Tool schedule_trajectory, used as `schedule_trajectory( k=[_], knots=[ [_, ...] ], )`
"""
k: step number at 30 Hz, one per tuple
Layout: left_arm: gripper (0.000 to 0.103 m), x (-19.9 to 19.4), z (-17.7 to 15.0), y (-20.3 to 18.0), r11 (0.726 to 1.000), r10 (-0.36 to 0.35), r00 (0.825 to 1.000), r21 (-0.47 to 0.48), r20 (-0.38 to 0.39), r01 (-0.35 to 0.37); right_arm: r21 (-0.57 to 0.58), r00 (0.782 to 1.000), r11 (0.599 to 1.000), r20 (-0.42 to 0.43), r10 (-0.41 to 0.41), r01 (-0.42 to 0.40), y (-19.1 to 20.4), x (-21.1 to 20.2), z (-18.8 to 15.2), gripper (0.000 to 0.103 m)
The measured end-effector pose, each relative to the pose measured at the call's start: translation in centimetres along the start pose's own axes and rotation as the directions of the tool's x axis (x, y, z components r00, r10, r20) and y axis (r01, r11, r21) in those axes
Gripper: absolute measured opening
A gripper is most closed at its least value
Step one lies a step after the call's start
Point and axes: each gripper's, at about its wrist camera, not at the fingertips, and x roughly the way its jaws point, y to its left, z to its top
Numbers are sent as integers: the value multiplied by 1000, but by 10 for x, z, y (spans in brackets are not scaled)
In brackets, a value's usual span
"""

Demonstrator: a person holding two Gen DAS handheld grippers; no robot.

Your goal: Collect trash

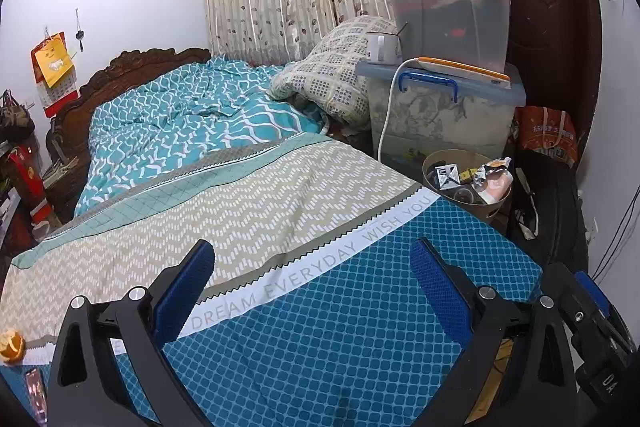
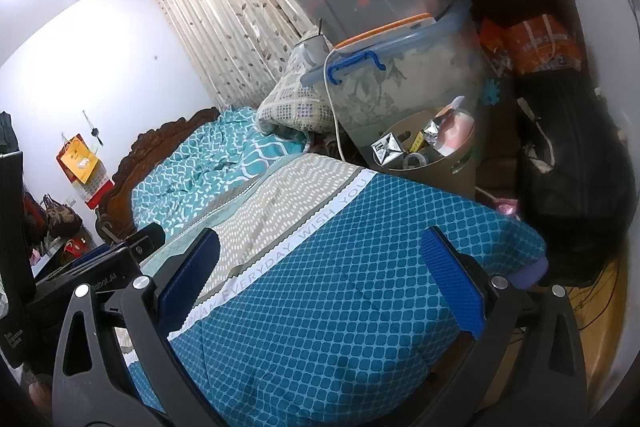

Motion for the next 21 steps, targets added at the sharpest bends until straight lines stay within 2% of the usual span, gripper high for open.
schedule_trajectory(
  k=[21],
  knots=[
    [94,-4,1,0,999,33,999,17,16,-33,0,999,1000,-30,16,-16,3,6,-1,100]
  ],
)
